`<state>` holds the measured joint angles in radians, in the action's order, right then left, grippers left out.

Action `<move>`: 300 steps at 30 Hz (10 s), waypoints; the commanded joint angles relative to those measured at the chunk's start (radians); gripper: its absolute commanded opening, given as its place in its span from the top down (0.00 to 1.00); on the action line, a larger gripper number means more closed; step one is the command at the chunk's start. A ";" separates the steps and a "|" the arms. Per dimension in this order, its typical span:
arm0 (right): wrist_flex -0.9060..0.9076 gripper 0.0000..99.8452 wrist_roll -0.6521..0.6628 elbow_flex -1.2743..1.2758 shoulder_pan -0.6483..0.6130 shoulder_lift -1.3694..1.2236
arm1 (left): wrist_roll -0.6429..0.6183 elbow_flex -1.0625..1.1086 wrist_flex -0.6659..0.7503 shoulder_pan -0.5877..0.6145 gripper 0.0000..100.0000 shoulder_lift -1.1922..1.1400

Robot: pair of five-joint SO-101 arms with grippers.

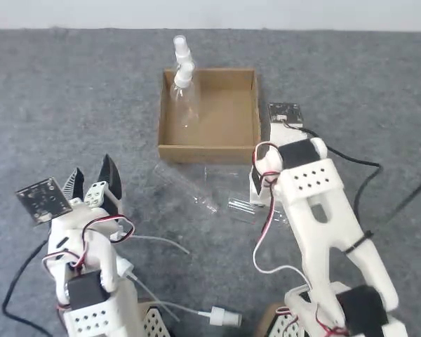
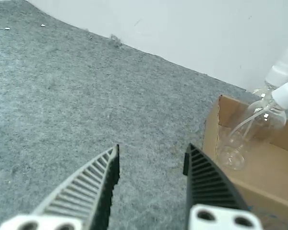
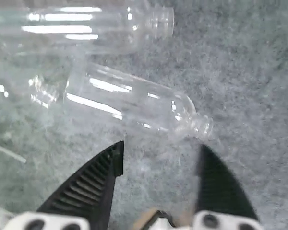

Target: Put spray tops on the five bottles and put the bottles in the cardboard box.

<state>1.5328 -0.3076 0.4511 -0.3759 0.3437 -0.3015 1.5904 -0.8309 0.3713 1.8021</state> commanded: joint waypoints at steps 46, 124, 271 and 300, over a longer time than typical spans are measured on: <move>-0.777 0.98 0.488 0.497 0.380 0.059 | 0.006 0.024 0.077 0.008 0.79 0.017; -0.484 0.70 -0.181 0.143 0.053 -0.242 | 0.006 0.024 0.077 0.008 0.79 0.017; -0.430 0.72 0.445 0.112 0.150 -0.294 | 0.008 0.025 0.078 0.008 0.79 0.017; -0.381 0.74 0.443 0.098 0.153 -0.283 | 0.008 0.025 0.078 0.008 0.79 0.017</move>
<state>1.1139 0.1404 0.5969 -0.2332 -0.0184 -0.3015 1.6241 -0.7864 0.3713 1.8021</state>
